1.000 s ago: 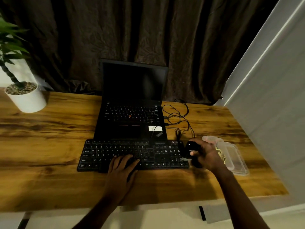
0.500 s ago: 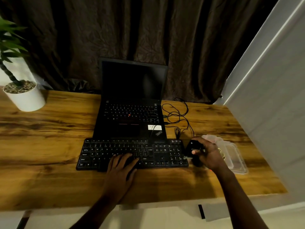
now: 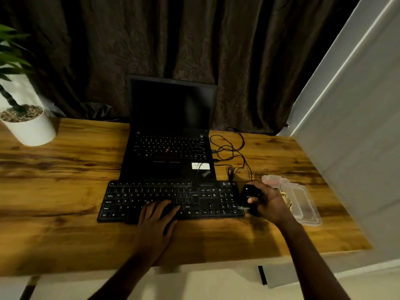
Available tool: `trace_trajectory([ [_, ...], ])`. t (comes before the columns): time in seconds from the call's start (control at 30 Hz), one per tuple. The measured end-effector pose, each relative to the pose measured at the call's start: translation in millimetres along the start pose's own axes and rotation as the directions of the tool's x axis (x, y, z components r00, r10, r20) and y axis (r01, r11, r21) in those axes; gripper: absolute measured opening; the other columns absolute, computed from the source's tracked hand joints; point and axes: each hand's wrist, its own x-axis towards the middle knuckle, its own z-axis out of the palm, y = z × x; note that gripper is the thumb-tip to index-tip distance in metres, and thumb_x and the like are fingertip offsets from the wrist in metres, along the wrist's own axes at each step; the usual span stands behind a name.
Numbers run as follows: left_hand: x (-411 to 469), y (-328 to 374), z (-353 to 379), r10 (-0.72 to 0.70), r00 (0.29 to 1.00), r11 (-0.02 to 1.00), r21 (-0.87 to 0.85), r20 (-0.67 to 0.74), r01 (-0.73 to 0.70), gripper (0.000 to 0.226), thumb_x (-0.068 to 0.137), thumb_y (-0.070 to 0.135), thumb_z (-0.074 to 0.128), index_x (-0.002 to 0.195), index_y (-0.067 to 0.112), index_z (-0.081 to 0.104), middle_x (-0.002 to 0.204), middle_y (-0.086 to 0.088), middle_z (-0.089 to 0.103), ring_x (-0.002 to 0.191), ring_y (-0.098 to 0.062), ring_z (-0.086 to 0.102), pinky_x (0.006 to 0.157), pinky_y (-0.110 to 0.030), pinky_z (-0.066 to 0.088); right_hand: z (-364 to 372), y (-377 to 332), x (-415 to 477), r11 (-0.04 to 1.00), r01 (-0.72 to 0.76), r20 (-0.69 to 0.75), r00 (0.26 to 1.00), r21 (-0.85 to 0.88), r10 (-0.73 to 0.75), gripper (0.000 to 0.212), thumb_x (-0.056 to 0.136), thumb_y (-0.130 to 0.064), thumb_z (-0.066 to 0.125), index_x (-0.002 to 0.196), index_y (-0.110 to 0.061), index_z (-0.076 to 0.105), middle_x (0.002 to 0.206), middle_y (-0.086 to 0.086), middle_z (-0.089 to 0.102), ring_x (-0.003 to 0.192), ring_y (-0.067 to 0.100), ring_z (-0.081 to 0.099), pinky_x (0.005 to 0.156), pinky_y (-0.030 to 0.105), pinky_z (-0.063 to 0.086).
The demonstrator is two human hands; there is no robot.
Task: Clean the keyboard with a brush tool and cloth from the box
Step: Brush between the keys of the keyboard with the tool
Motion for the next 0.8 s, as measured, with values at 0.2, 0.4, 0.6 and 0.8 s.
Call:
trace_trajectory([
  [0.2, 0.2, -3.2, 2.4, 0.003, 1.000, 1.000, -0.004, 0.018, -0.003, 0.053, 0.102, 0.054, 0.022, 0.130, 0.029, 0.061, 0.136, -0.004, 0.055, 0.126, -0.028, 0.044, 0.109, -0.052, 0.032, 36.5, -21.0, 3.9, 0.998, 0.048, 0.108, 0.993, 0.049, -0.053, 0.051, 0.085, 0.002, 0.068, 0.120, -0.033, 0.060, 0.116, -0.012, 0.064, 0.109, -0.004, 0.059, 0.086, 0.018, 0.055],
  [0.4, -0.4, -1.1, 0.6, -0.010, 1.000, 1.000, 0.001, 0.020, 0.010, 0.055, 0.102, 0.054, 0.021, 0.130, 0.030, 0.063, 0.136, -0.003, 0.054, 0.126, -0.027, 0.045, 0.111, -0.051, 0.030, -0.5, 8.9, -3.3, 1.000, -0.016, 0.076, 0.997, 0.021, 0.015, 0.051, 0.080, 0.009, 0.071, 0.115, -0.027, 0.063, 0.112, 0.001, 0.068, 0.103, 0.016, 0.066, 0.082, 0.026, 0.058],
  [0.6, -0.5, -1.5, 1.6, -0.015, 1.000, 1.000, -0.001, 0.027, 0.015, 0.052, 0.102, 0.053, 0.025, 0.130, 0.031, 0.062, 0.136, -0.002, 0.054, 0.127, -0.026, 0.044, 0.112, -0.048, 0.027, 7.8, 0.9, -3.8, 1.000, 0.002, 0.057, 0.998, 0.017, -0.003, 0.052, 0.081, 0.007, 0.071, 0.114, -0.032, 0.062, 0.111, -0.002, 0.068, 0.105, 0.012, 0.065, 0.082, 0.017, 0.054],
  [0.8, 0.7, -0.7, 0.4, -0.004, 1.000, 1.000, -0.026, 0.011, 0.004, 0.057, 0.103, 0.053, 0.021, 0.129, 0.027, 0.064, 0.135, -0.004, 0.055, 0.126, -0.028, 0.045, 0.111, -0.053, 0.031, 33.8, -8.6, -0.5, 0.999, 0.021, 0.095, 0.995, 0.036, -0.024, 0.046, 0.084, -0.002, 0.072, 0.125, -0.021, 0.062, 0.116, -0.002, 0.068, 0.109, 0.007, 0.063, 0.091, 0.028, 0.055],
])
